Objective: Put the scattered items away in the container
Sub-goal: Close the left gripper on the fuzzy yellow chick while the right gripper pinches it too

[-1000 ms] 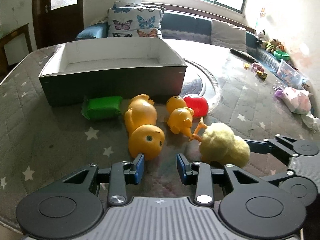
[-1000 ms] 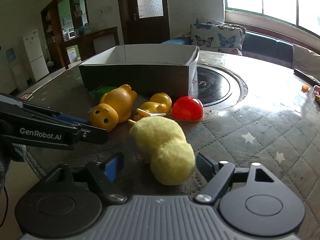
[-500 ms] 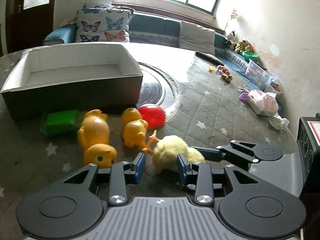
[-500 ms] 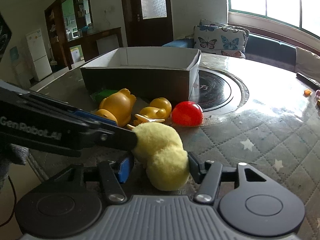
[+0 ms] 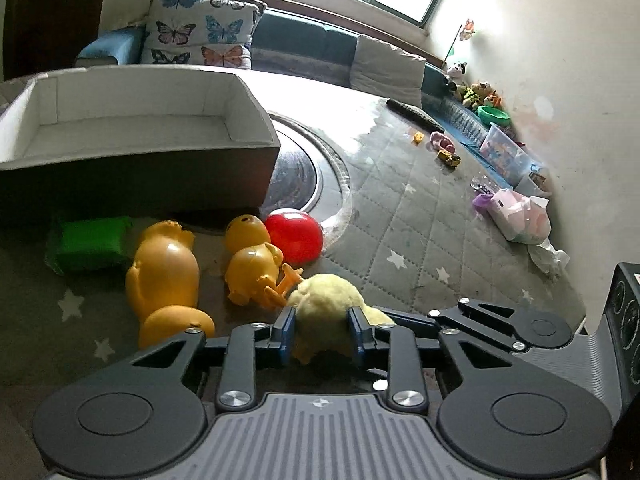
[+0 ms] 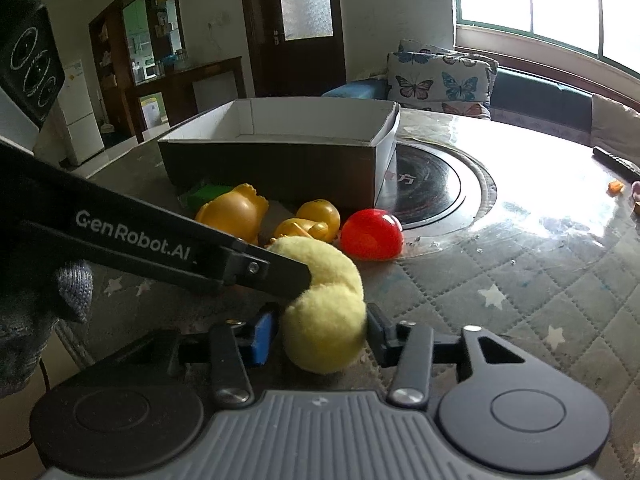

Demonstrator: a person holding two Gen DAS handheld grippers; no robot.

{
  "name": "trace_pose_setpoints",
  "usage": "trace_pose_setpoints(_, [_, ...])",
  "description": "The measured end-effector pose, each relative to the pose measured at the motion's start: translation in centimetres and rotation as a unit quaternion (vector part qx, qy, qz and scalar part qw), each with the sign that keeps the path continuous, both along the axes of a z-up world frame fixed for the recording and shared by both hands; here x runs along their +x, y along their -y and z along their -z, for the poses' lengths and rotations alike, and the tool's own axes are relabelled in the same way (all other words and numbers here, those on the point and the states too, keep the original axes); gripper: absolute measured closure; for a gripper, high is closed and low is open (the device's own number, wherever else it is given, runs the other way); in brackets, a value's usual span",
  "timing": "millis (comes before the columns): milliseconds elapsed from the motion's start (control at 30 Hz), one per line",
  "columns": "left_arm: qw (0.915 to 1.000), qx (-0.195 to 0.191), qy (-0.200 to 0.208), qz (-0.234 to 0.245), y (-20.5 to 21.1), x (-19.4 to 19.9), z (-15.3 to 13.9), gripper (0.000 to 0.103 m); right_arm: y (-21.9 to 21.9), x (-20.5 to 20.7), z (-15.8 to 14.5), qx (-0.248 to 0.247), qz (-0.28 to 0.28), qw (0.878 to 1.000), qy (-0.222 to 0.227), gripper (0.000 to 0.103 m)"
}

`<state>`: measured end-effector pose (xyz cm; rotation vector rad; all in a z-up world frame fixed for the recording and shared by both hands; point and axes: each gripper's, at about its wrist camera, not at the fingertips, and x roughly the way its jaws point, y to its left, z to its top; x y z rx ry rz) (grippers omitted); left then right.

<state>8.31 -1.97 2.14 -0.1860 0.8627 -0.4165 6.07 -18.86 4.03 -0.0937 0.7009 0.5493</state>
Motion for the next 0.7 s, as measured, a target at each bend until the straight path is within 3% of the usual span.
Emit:
trace_pose_setpoints(200, [0.9998,-0.010,0.015,0.012,0.1,-0.5,-1.0,0.090,-0.6,-0.7,-2.0,0.011,-0.017,1.000,0.025,0.068])
trace_pose_setpoints(333, [0.9996,-0.013,0.018,0.016,-0.1,-0.4,-1.1,0.091,-0.8,-0.6,-2.3,0.011,-0.019,0.999,0.026,0.070])
trace_pose_setpoints(400, [0.9997,-0.016,0.012,0.016,-0.2,-0.4,-1.0,0.089,-0.7,-0.7,-2.2,0.010,-0.018,0.999,0.025,0.068])
trace_pose_setpoints(467, [0.9998,-0.013,0.012,0.013,-0.3,-0.6,-1.0,0.087,-0.5,-0.7,-2.0,0.008,-0.015,1.000,0.022,0.052])
trace_pose_setpoints(567, [0.9999,-0.006,0.011,0.005,-0.4,-0.7,-0.9,0.075,-0.3,-0.5,-1.7,-0.001,-0.009,1.000,0.020,0.047])
trace_pose_setpoints(700, [0.9999,-0.009,0.006,-0.003,-0.6,-0.6,-0.6,0.069,0.0,0.0,-1.0,-0.001,-0.009,1.000,0.007,0.044])
